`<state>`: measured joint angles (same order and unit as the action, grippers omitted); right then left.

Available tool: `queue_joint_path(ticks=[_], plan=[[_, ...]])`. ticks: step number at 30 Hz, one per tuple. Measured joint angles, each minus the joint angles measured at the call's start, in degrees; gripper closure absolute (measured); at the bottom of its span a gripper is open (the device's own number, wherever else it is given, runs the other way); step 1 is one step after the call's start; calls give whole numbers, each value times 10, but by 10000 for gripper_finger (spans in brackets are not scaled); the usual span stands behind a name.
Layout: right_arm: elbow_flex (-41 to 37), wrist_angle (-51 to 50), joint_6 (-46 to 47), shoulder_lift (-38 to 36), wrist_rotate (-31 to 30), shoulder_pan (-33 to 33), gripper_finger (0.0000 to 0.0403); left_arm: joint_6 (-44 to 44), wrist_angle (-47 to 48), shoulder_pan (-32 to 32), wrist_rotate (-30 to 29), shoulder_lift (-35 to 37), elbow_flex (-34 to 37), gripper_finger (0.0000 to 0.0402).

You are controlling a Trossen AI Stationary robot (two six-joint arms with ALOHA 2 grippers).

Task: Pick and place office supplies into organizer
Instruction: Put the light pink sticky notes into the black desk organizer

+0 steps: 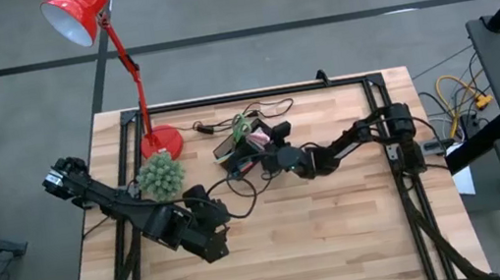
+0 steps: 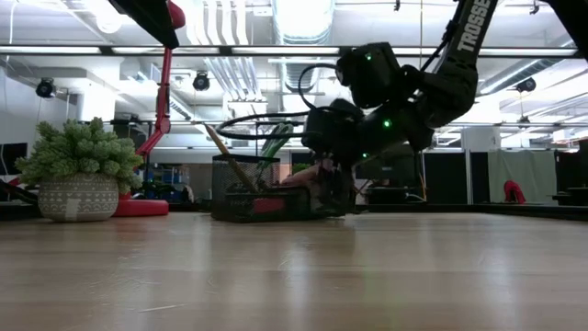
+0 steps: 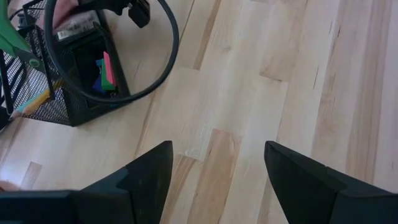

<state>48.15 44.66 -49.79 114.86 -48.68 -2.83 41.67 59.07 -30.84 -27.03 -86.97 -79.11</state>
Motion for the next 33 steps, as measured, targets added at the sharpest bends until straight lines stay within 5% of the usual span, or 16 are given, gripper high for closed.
queue_joint_path(ticks=[6, 11, 25, 33], plan=[[20, -57, -13, -1, -26, 14, 168, 0, 0, 0, 0, 0, 0, 162], [58, -204, 48, -1, -18, 14, 170, 0, 0, 0, 0, 0, 0, 162], [188, -554, 176, -3, 42, 14, 170, 0, 0, 0, 3, 0, 0, 162], [222, -642, 226, -14, 73, 14, 170, 0, 0, 0, 3, 0, 0, 162]])
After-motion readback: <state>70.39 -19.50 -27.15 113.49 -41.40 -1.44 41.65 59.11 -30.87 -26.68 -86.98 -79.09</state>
